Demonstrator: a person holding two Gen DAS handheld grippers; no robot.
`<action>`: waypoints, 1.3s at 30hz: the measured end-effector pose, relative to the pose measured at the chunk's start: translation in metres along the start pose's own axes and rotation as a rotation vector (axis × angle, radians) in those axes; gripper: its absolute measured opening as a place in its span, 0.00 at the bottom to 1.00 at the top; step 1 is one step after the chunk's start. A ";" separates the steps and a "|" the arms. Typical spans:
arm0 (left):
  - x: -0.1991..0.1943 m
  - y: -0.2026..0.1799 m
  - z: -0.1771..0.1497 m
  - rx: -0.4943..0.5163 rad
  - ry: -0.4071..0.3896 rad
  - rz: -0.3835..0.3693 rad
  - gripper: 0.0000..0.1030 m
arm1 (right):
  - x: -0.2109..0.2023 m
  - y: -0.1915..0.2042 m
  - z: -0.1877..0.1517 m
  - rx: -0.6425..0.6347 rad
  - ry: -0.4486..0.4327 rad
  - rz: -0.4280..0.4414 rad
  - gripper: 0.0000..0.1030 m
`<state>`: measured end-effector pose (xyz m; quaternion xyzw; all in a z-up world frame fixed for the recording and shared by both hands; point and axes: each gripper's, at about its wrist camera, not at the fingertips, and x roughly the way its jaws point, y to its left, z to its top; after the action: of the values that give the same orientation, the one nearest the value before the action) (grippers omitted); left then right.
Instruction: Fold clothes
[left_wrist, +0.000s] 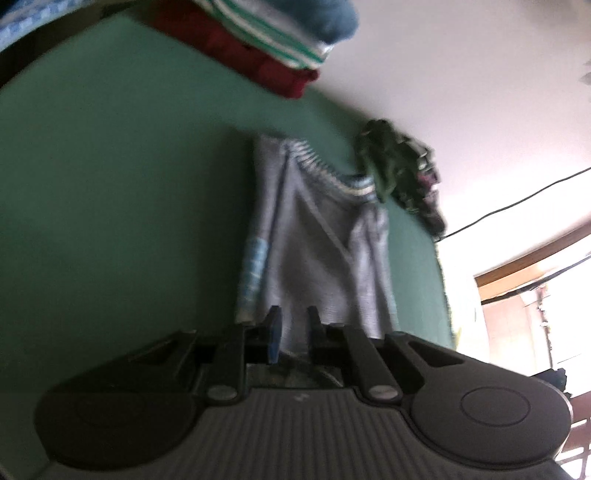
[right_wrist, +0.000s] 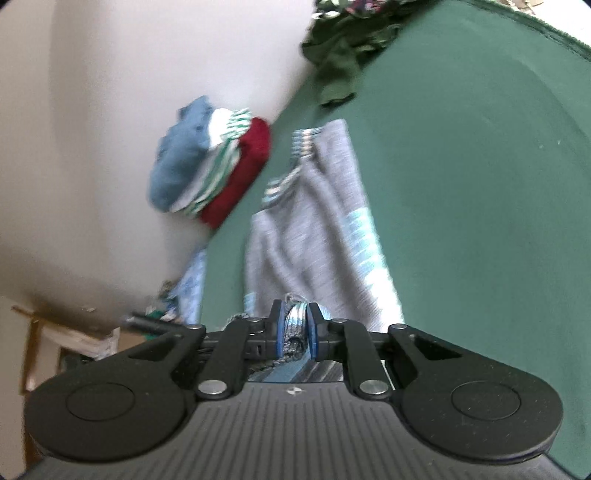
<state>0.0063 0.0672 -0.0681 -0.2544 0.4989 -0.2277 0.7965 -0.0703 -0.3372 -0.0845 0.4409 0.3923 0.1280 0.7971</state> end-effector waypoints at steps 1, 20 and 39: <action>0.003 0.003 0.000 -0.005 0.011 0.001 0.04 | 0.005 -0.004 0.000 0.005 -0.005 -0.026 0.15; 0.019 -0.029 -0.061 0.357 0.099 -0.012 0.47 | 0.009 0.031 -0.038 -0.569 0.052 -0.099 0.38; 0.016 -0.026 -0.039 0.293 -0.051 0.055 0.21 | -0.023 0.006 -0.047 -0.335 -0.114 -0.120 0.15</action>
<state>-0.0257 0.0303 -0.0769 -0.1274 0.4467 -0.2698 0.8435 -0.1197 -0.3181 -0.0822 0.2844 0.3451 0.1184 0.8866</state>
